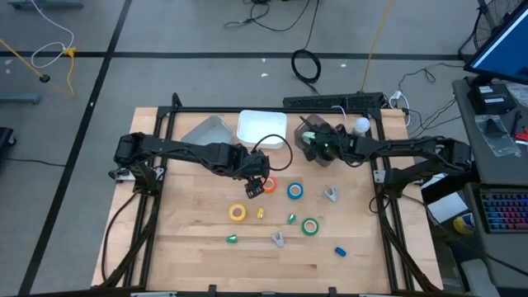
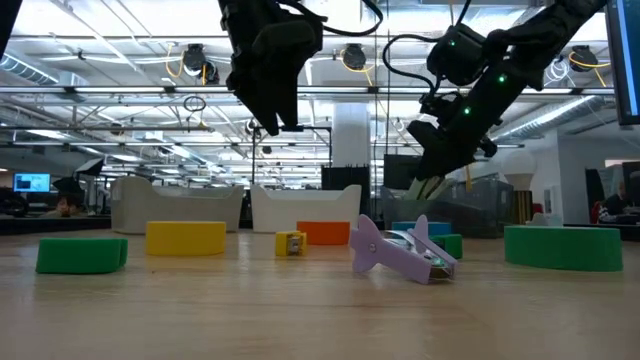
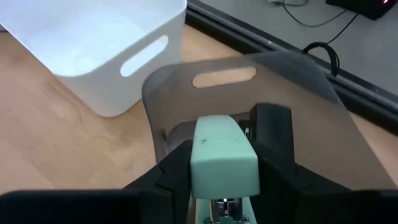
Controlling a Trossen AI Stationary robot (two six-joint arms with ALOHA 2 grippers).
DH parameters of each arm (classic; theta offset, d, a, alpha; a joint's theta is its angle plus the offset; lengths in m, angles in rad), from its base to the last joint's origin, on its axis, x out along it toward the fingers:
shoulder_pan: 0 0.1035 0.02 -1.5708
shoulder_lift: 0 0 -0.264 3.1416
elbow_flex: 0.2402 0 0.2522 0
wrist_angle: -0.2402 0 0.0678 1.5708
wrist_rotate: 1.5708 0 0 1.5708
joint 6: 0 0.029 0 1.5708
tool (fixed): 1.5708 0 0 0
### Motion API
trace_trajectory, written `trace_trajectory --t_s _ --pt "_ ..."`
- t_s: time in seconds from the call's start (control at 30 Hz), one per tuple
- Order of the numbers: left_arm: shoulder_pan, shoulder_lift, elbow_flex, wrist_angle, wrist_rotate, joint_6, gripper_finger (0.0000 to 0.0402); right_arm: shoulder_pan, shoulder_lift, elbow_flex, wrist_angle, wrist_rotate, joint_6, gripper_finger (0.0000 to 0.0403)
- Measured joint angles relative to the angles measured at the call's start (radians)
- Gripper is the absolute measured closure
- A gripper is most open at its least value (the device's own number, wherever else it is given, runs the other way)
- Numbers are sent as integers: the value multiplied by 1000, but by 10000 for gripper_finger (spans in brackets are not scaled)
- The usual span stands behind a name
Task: Pick and place Stapler, Stapler remover, tape
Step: Put the large light green stapler into the black bin
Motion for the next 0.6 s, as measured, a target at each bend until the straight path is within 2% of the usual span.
trace_trajectory --t_s 0.23,0.6 --pt "0 0 0 1 0 10 91 0 0 -34 -2 -27 55 271" --pt "0 0 0 2 0 19 91 0 0 -36 -8 -30 55 261"
